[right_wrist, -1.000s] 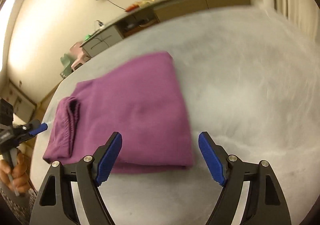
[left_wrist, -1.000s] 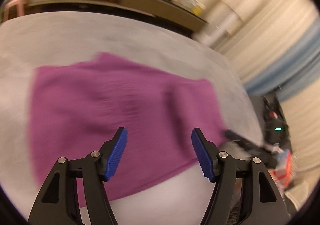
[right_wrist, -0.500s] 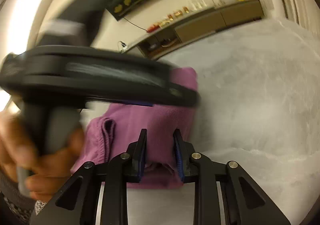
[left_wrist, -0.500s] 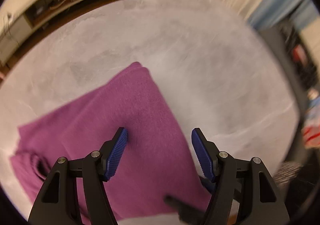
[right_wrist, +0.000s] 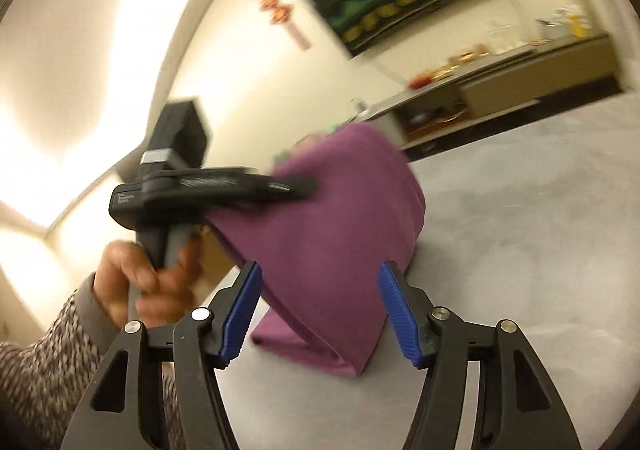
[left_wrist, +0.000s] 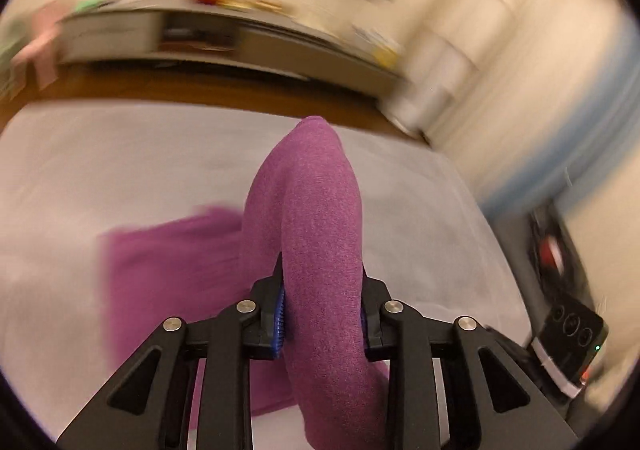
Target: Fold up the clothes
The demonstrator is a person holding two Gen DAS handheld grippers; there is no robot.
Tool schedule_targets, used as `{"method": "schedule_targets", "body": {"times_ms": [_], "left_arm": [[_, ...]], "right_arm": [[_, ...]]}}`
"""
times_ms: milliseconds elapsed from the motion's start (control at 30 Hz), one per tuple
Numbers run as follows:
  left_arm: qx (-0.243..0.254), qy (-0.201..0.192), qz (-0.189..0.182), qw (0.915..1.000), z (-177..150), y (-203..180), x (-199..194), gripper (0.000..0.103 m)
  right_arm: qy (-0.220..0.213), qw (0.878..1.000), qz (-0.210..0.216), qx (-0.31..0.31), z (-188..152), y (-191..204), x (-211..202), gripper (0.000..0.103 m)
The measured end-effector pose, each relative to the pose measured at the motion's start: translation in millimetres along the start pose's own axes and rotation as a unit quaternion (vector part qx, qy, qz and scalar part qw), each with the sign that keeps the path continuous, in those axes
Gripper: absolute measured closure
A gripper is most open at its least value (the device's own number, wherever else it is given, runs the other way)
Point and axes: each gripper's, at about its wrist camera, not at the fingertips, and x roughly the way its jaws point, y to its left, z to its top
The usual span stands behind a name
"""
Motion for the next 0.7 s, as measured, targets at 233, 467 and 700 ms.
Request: {"method": "schedule_targets", "body": {"times_ms": [233, 467, 700], "left_arm": [[-0.112, 0.024, 0.037, 0.9927, -81, 134, 13, 0.055], [-0.061, 0.043, -0.049, 0.9960, -82, 80, 47, 0.051], [-0.082, 0.071, -0.127, 0.9860, -65, 66, 70, 0.048]], "right_arm": [[0.100, 0.994, -0.017, -0.039, -27, 31, 122, 0.041], [0.153, 0.968, -0.195, -0.035, -16, -30, 152, 0.063], [0.120, 0.958, -0.261, 0.009, 12, -60, 78, 0.056]]}}
